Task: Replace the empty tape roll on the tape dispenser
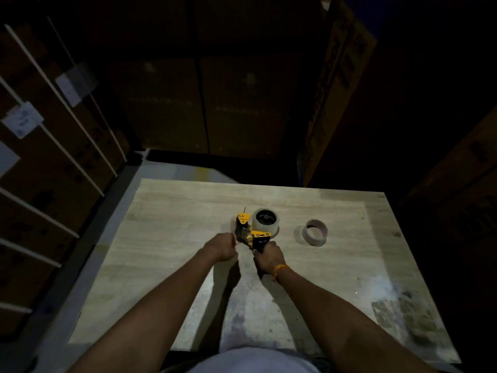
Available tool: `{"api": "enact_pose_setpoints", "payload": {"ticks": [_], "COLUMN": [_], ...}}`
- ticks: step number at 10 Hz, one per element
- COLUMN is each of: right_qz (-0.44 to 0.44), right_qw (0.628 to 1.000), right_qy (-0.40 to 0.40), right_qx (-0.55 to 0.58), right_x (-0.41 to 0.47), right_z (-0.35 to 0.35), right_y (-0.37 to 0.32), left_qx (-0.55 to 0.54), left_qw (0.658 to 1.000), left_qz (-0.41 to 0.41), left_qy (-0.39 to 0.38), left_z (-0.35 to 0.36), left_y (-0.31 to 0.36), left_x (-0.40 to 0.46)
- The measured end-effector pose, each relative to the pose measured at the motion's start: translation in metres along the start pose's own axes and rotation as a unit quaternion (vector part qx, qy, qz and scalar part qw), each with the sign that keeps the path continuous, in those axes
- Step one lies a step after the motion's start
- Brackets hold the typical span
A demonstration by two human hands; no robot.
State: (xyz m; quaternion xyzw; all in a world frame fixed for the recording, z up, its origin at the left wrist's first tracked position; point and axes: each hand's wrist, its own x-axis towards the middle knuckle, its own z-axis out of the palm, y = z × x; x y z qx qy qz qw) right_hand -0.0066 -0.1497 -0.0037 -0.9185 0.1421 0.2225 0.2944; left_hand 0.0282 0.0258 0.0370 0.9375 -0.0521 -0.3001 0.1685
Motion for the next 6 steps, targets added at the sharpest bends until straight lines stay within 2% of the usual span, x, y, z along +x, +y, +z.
{"api": "enact_pose_setpoints", "payload": {"ticks": [3,4,6], "right_qz": [-0.001,-0.059,-0.055], "right_qw": [0.997,0.99,0.989], "right_qy": [-0.066,-0.09,-0.011], "right_qx": [-0.028,-0.089,-0.136], "right_x": [0.021,-0.009,-0.006], "right_z": [0.023,-0.004,-0.044], "right_y": [0.01,-0.008,-0.001], "left_qx": [0.009,0.016,0.031], "left_qw": [1.0,1.0,0.999], "left_qz": [-0.011,-0.018,-0.011], "left_qy": [0.0,-0.004,0.015], "left_z": [0.018,0.017,0.015], "left_y": [-0.018,-0.02,-0.026], "left_x": [-0.012,-0.015,-0.015]}}
